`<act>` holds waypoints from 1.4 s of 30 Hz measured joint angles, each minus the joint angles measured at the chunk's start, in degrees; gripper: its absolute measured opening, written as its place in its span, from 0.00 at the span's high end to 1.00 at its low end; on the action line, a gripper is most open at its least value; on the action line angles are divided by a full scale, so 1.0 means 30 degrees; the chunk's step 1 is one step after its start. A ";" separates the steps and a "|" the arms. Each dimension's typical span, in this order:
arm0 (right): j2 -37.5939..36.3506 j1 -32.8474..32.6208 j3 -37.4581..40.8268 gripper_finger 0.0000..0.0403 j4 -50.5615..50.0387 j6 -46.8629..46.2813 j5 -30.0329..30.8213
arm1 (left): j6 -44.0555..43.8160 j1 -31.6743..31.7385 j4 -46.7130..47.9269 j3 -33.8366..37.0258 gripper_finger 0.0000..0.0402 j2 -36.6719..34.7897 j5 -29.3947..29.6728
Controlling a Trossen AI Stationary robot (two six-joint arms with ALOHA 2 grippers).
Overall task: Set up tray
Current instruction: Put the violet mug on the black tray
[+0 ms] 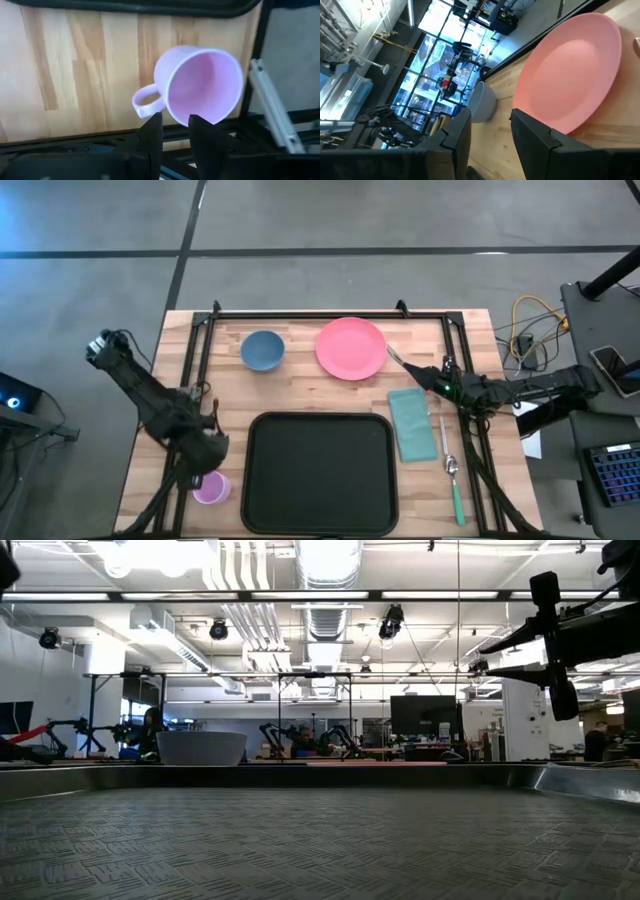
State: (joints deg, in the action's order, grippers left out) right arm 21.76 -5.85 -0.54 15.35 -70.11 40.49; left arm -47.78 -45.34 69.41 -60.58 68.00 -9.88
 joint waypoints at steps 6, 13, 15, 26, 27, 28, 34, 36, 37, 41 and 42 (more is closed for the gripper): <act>0.0840 0.0000 0.0000 0.68 -0.0015 -0.0350 0.0007 | -0.2198 -0.1424 0.0151 -0.0162 0.81 0.1439 0.0177; 0.1749 -0.0003 0.0000 0.68 -0.0015 -0.0899 0.0012 | -0.2327 -0.1998 0.0016 -0.0513 0.81 0.2574 0.1572; 0.1927 -0.0007 0.0000 0.68 -0.0015 -0.1110 0.0012 | -0.2118 -0.2068 -0.0108 -0.0523 0.81 0.2851 0.2181; 0.2048 0.0000 0.0000 0.68 -0.0022 -0.1141 -0.0136 | -0.0746 -0.2136 -0.0925 -0.0509 0.81 0.4080 0.2337; 0.2048 0.0000 0.0000 0.68 -0.0022 -0.1144 -0.0138 | -0.0746 -0.2136 -0.1079 -0.0502 0.81 0.4093 0.2337; 0.2048 0.0000 0.0000 0.68 -0.0024 -0.1141 -0.0138 | -0.0746 -0.2136 -0.1197 -0.0502 0.81 0.4105 0.2337; 0.2048 0.0000 0.0000 0.68 -0.0029 -0.1090 -0.0132 | -0.0752 -0.2136 -0.1325 -0.0190 0.81 0.4105 0.2330; 0.2048 0.0000 0.0000 0.68 -0.0029 -0.1083 -0.0136 | -0.0753 -0.2136 -0.1468 0.0031 0.81 0.4105 0.2322; 0.2048 0.0000 0.0000 0.68 -0.0029 -0.1088 -0.0131 | -0.0749 -0.2136 -0.1626 0.0147 0.81 0.4105 0.2315; 0.2048 0.0000 0.0000 0.68 -0.0029 -0.1083 -0.0131 | -0.0753 -0.2136 -0.2165 0.0826 0.81 0.4105 0.2308; 0.2048 0.0000 0.0000 0.68 -0.0029 -0.1084 -0.0132 | -0.0746 -0.2136 -0.2356 0.1021 0.81 0.4105 0.2300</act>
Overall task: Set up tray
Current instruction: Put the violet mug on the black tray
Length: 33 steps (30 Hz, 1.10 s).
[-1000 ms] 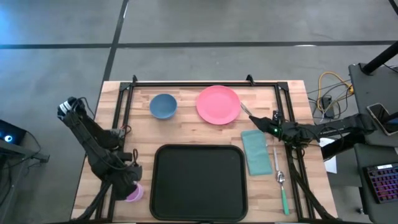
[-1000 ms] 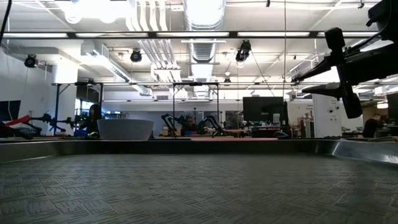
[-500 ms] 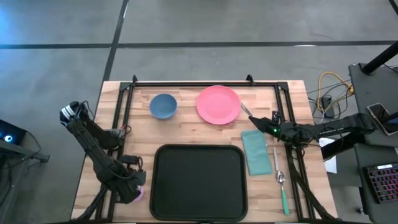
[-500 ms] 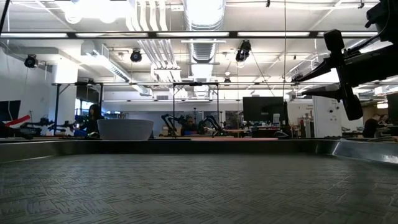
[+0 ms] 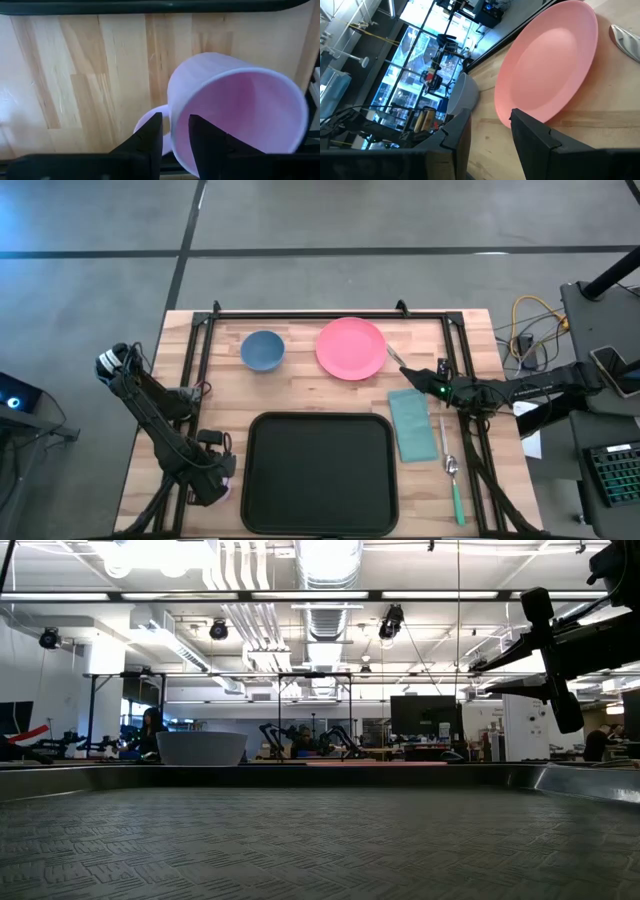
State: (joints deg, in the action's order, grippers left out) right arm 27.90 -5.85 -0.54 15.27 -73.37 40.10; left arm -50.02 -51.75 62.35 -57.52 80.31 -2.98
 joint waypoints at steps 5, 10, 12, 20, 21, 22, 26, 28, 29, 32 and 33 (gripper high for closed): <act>0.0000 0.0000 0.0000 0.68 -0.0007 -0.0006 -0.0006 | -0.0108 0.0000 -0.0251 0.0818 0.81 0.0000 -0.0028; 0.0000 0.0000 0.0000 0.68 -0.0007 -0.0043 -0.0003 | -0.0760 0.0000 -0.0241 0.1002 0.81 0.0000 -0.0033; 0.0007 0.0000 0.0000 0.68 -0.0007 -0.0043 0.0000 | -0.0860 0.0000 -0.0240 0.1005 0.81 0.0000 -0.0035; 0.0007 0.0000 0.0000 0.68 -0.0129 -0.0036 0.0000 | -0.0867 0.0000 -0.0233 0.1078 0.82 0.0000 -0.0029; 0.0007 0.0000 0.0000 0.68 -0.0147 -0.0043 0.0000 | -0.0867 0.0005 -0.0240 0.1078 0.83 0.0000 -0.0029; 0.0007 0.0000 0.0000 0.68 -0.0153 -0.0043 0.0000 | -0.0867 0.0007 -0.0237 0.1078 0.85 0.0000 -0.0029; 0.0007 0.0000 0.0000 0.68 -0.0153 -0.0036 0.0000 | -0.0871 0.0011 -0.0240 0.1078 0.95 0.0000 -0.0029; 0.0007 0.0000 0.0000 0.68 -0.0153 -0.0006 0.0000 | -0.1086 0.0031 -0.0240 0.1078 0.99 0.0000 -0.0049; 0.0007 0.0000 0.0000 0.68 -0.0153 -0.0004 0.0000 | -0.1310 0.0086 -0.0240 0.1078 0.99 0.0000 -0.0100; 0.0007 -0.0004 0.0000 0.68 -0.0153 0.0001 0.0004 | -0.2014 0.0296 -0.0233 0.1078 1.00 -0.0063 -0.0379; 0.0007 0.0000 0.0000 0.68 -0.0153 0.0001 0.0008 | -0.2309 0.0324 -0.0233 0.1078 1.00 -0.0188 -0.0391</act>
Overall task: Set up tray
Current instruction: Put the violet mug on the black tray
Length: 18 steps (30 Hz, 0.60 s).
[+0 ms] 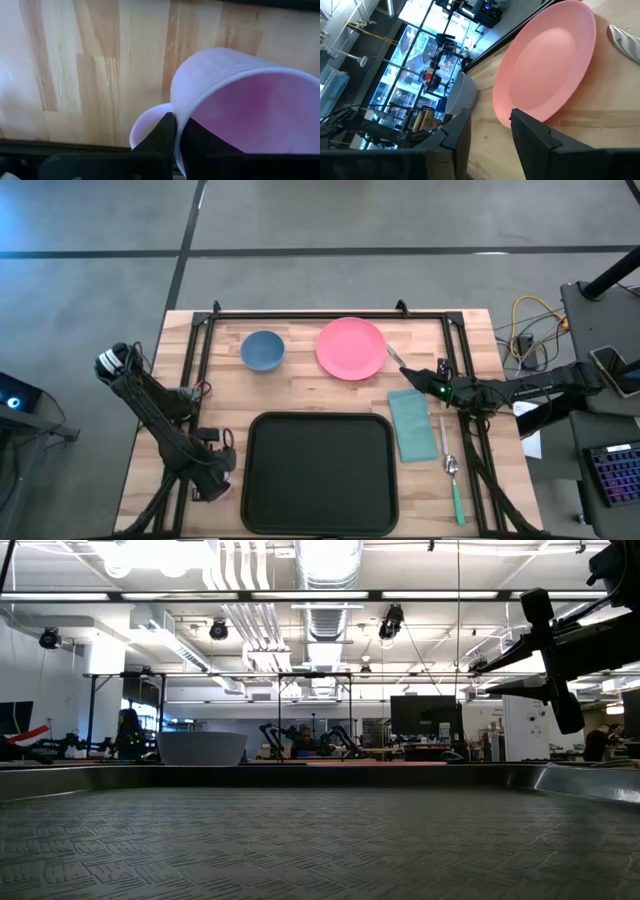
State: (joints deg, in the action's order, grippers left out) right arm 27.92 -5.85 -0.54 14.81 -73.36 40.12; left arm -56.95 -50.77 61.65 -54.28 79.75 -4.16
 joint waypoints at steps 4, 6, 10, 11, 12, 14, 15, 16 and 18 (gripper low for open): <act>0.0000 -0.0004 0.0000 0.68 0.0000 0.0000 0.0008 | -0.1483 0.0235 0.0092 0.0007 1.00 -0.1126 0.0039; 0.0000 -0.0001 0.0000 0.68 0.0000 0.0007 0.0091 | -0.2638 0.0251 0.0435 0.0012 1.00 -0.2026 0.0591; 0.0000 0.0003 0.0000 0.68 0.0000 0.0007 0.0148 | -0.5784 0.0630 0.1191 0.0039 1.00 -0.4198 0.2704; 0.0000 0.0007 0.0000 0.68 0.0000 -0.0002 0.0153 | -0.6601 0.0823 0.1216 0.0072 1.00 -0.4792 0.3295; 0.0000 0.0007 0.0000 0.68 0.0000 -0.0006 0.0153 | -0.7323 0.1043 0.1217 0.0080 1.00 -0.5341 0.3904; 0.0000 0.0007 0.0000 0.68 0.0000 -0.0007 0.0174 | -0.8273 0.1682 0.1224 0.0085 1.00 -0.6169 0.4733; 0.0000 0.0007 0.0000 0.68 0.0000 -0.0015 0.0175 | -0.8365 0.2113 0.1240 0.0087 1.00 -0.6397 0.4832; 0.0000 0.0007 0.0000 0.68 0.0000 -0.0019 0.0187 | -0.8342 0.2626 0.1325 0.0090 1.00 -0.6474 0.4857; 0.0000 0.0007 0.0000 0.68 0.0000 -0.0035 0.0197 | -0.7988 0.3882 0.1717 0.0094 1.00 -0.6337 0.4727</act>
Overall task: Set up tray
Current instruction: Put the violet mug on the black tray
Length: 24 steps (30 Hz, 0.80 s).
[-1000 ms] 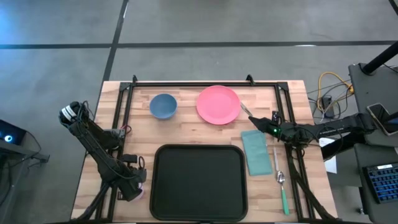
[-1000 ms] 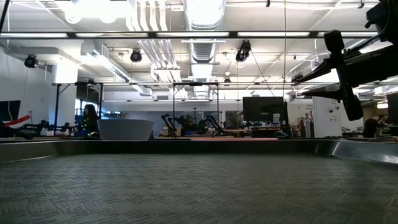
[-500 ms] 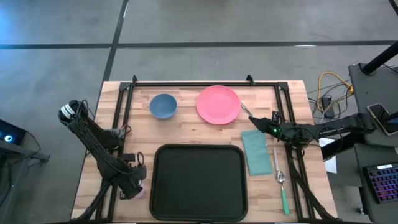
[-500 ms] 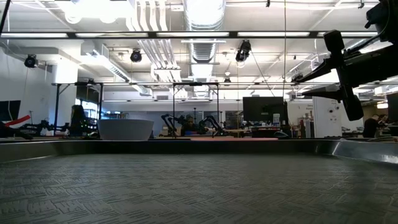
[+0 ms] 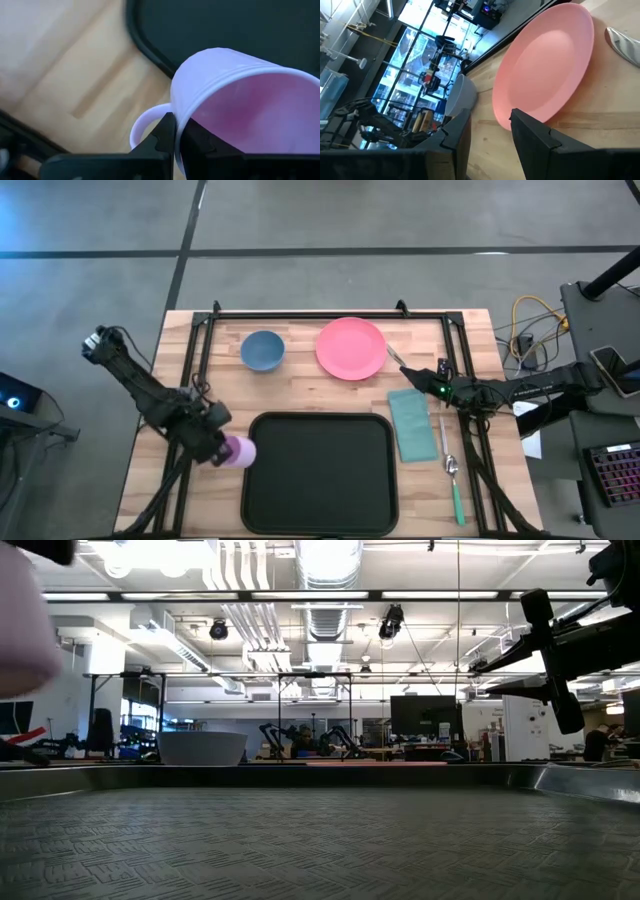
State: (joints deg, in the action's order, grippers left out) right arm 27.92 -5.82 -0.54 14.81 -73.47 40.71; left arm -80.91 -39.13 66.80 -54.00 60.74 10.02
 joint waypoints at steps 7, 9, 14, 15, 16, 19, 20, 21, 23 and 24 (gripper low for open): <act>0.0000 0.0055 0.0000 0.68 0.0007 -0.0677 0.0007 | 0.4940 0.5504 -0.0898 0.0008 1.00 0.1045 -0.1019; -0.0005 0.0073 0.0000 0.68 0.0007 -0.0974 0.0009 | 0.6322 0.7083 -0.1234 0.0008 1.00 0.1229 -0.1591; -0.0006 0.0073 0.0000 0.68 0.0007 -0.1028 0.0002 | 0.8900 0.9884 -0.2449 0.0157 1.00 0.1832 -0.1623; 0.0000 0.0073 0.0000 0.68 0.0007 -0.1028 0.0002 | 0.9308 1.0175 -0.2822 0.0161 1.00 0.2041 -0.1721; 0.0000 0.0073 0.0000 0.68 0.0007 -0.1028 0.0000 | 0.9605 1.0388 -0.3131 0.0161 1.00 0.2256 -0.1832; 0.0000 0.0073 0.0000 0.68 0.0007 -0.1028 0.0000 | 0.9837 1.0634 -0.3530 0.0161 1.00 0.3042 -0.2046; -0.0007 0.0073 0.0000 0.68 0.0007 -0.1021 0.0000 | 0.9826 1.0633 -0.3624 0.0161 1.00 0.3365 -0.2223; -0.0007 0.0073 0.0000 0.68 0.0007 -0.1005 0.0000 | 0.9747 1.0627 -0.3718 0.0161 1.00 0.3723 -0.2515; 0.0000 0.0073 0.0000 0.68 0.0007 -0.0963 0.0000 | 0.9513 1.0543 -0.3785 0.0161 1.00 0.4408 -0.3291; -0.0007 0.0073 0.0000 0.68 0.0006 -0.0957 0.0000 | 0.9474 1.0493 -0.3850 0.0168 1.00 0.4728 -0.3625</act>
State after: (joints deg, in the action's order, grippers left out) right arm 27.90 -5.61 -0.54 14.83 -76.34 40.71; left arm -52.49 -7.65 55.25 -53.49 74.93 -0.85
